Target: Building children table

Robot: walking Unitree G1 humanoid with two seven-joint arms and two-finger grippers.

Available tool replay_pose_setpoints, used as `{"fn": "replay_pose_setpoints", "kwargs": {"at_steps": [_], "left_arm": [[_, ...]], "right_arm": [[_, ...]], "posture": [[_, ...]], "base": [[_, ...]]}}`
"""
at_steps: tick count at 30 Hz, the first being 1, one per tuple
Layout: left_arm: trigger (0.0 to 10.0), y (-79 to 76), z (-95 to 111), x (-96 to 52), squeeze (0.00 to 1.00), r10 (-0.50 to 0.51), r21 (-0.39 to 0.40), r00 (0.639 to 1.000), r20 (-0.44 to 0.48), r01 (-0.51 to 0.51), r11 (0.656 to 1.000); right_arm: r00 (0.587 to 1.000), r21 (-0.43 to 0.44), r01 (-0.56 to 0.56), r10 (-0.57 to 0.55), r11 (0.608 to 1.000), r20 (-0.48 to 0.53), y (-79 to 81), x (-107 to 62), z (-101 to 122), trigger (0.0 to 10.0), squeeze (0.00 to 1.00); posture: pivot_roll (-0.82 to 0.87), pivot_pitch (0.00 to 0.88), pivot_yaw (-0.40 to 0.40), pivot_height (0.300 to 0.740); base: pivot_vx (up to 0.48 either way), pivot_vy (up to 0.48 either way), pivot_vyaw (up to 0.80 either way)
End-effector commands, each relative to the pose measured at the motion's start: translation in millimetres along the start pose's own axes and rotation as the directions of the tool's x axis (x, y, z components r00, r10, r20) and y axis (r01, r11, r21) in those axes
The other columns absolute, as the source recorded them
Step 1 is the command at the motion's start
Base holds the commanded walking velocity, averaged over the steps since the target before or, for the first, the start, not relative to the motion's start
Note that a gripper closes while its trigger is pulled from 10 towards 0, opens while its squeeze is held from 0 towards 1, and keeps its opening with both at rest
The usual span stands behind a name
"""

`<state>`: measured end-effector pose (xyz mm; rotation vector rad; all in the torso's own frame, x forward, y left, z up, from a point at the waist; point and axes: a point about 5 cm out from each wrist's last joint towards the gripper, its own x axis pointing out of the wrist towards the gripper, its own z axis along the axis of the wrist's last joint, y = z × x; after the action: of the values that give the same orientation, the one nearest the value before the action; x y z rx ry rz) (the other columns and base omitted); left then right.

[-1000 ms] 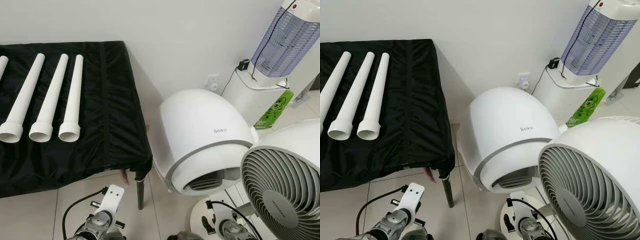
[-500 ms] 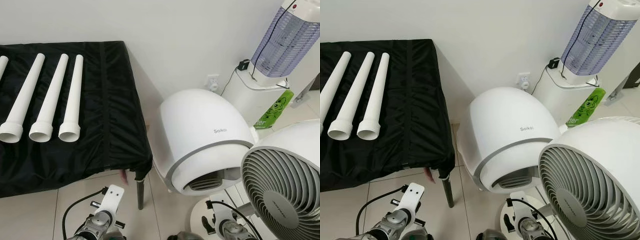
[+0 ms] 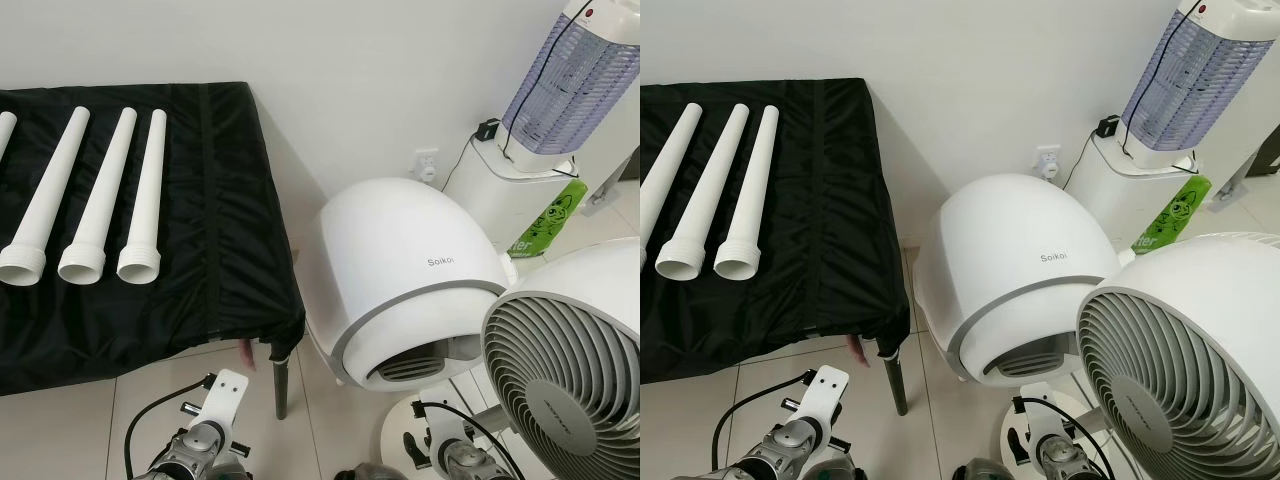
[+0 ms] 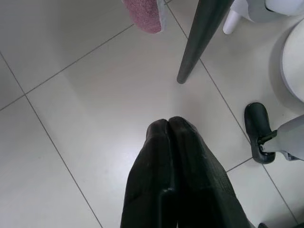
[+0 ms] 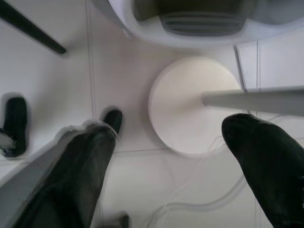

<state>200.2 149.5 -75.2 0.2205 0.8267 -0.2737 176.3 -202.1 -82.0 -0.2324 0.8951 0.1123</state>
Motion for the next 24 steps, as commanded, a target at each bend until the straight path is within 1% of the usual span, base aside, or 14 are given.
{"fn": "replay_pose_setpoints", "kwargs": {"at_steps": [1, 4, 8, 18, 19, 20, 24], "left_arm": [[10.0, -6.9, 2, -0.5, 0.0, -0.079, -0.022, 0.996, 0.039, 0.08, 0.997], [10.0, -6.8, 1, -0.6, 0.0, -0.077, -0.025, 0.997, 0.032, 0.078, 0.997], [10.0, -6.5, 0, -0.8, 0.0, -0.074, -0.027, 0.997, 0.028, 0.074, 0.997], [10.0, -5.4, -2, -1.5, 0.0, -0.074, -0.026, 0.997, 0.027, 0.075, 0.997], [10.0, -4.2, -2, -1.5, 0.0, -0.072, -0.05, 0.997, 0.028, 0.074, 0.996], [10.0, -3.5, -2, -1.5, 0.0, -0.072, -0.055, 0.997, 0.027, 0.073, 0.996], [10.0, -3.2, -2, -1.4, 0.0, -0.069, -0.058, 0.997, 0.027, 0.07, 0.996]], "right_arm": [[1.0, 0.027, -0.024, 0.024, 0.999, -0.009, 0.2, -3.2, -9, 10.0, 0.0], [0.999, 0.056, -0.019, 0.021, 0.998, -0.029, -0.1, -5.3, -17, 10.0, 0.0], [0.999, 0.064, -0.013, 0.015, 0.998, -0.035, -2.4, -6.7, -20, 10.0, 0.0], [1.0, 0.081, -0.001, 0.003, 0.997, -0.026, -4.3, -7.5, -21, 10.0, 0.0], [1.0, 0.088, 0.003, -0.001, 0.996, -0.022, -5.0, -7.5, -21, 10.0, 0.0], [1.0, 0.086, 0.004, -0.003, 0.996, -0.015, -5.4, -7.4, -19, 10.0, 0.0], [1.0, 0.091, 0.014, -0.014, 0.996, 0.001, -7.1, -7.1, -17, 10.0, 0.0]], "posture": [[-0.04, 0.001, -0.013, 0.74], [-0.05, 0.001, -0.01, 0.74], [-0.05, 0.004, -0.007, 0.74], [-0.05, 0.0, -0.002, 0.74], [-0.05, 0.0, -0.004, 0.74], [-0.05, 0.0, -0.004, 0.74], [-0.05, 0.0, -0.005, 0.74]], "base": [[0.0, 0.0, 0.0], [0.0, 0.0, 0.0], [0.0, 0.0, 0.0], [0.0, 0.0, 0.0], [0.0, 0.0, 0.0], [0.0, 0.0, 0.0], [0.0, 0.0, 0.0]]}}
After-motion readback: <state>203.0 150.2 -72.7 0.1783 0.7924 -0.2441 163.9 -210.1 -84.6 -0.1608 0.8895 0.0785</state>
